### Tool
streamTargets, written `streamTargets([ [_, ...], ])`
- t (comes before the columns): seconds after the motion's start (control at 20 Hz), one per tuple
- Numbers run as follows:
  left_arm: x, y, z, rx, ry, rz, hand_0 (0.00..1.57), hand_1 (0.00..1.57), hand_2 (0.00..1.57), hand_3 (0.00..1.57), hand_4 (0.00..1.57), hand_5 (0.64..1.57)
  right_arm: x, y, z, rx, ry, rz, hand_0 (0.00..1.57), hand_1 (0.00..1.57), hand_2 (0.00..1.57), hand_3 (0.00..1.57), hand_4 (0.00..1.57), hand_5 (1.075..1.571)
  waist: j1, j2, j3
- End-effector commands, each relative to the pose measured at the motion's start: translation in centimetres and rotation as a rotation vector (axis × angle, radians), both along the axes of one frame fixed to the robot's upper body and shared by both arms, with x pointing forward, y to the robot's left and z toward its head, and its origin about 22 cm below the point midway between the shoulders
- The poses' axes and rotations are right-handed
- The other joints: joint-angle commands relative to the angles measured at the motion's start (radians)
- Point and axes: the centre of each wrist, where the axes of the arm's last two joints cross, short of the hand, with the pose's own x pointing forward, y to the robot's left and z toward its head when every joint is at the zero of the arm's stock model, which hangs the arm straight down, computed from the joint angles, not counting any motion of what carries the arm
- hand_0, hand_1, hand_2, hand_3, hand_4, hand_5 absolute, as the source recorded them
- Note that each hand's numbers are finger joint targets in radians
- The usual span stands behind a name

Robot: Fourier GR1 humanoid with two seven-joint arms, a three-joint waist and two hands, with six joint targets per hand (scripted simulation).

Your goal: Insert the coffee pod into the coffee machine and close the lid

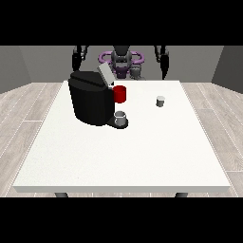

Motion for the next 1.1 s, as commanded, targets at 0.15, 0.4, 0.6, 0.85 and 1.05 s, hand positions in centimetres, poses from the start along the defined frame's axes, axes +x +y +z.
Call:
streamTargets([
  [0.15,0.0,2.8,0.8,0.166,-0.063,-0.118,0.0,0.0,0.0,0.0,0.0,1.571,0.6,-0.3,0.7,0.004,0.031,0.023,0.0,0.0,0.0,0.0,0.0,1.571,0.011,-0.042,0.008],
  [0.4,-1.0,5.5,1.0,0.337,-0.129,-0.274,0.0,0.0,0.0,0.0,0.0,1.571,-0.8,0.1,-1.3,-0.14,-0.039,-0.136,0.0,0.0,0.0,0.0,0.0,1.571,0.003,-0.043,0.0075],
  [0.6,1.5,4.9,3.6,0.424,-0.165,-0.265,0.0,0.0,0.0,0.0,0.0,1.571,0.8,-0.3,-1.1,-0.15,-0.053,-0.167,0.0,0.0,0.0,0.0,0.0,1.571,-0.002,-0.009,0.0085],
  [0.85,4.3,9.9,5.4,0.551,-0.096,-0.233,0.0,0.0,0.0,0.0,0.0,1.571,1.3,3.0,0.1,-0.134,-0.092,-0.079,0.0,0.0,0.0,0.0,0.0,1.571,-0.074,0.055,0.0081],
  [1.05,6.0,11.0,5.0,0.594,-0.104,-0.198,0.0,0.0,0.0,0.0,0.0,1.571,1.7,4.6,0.1,-0.092,-0.148,-0.042,0.0,0.0,0.0,0.0,0.0,1.571,-0.12,0.132,0.0079],
])
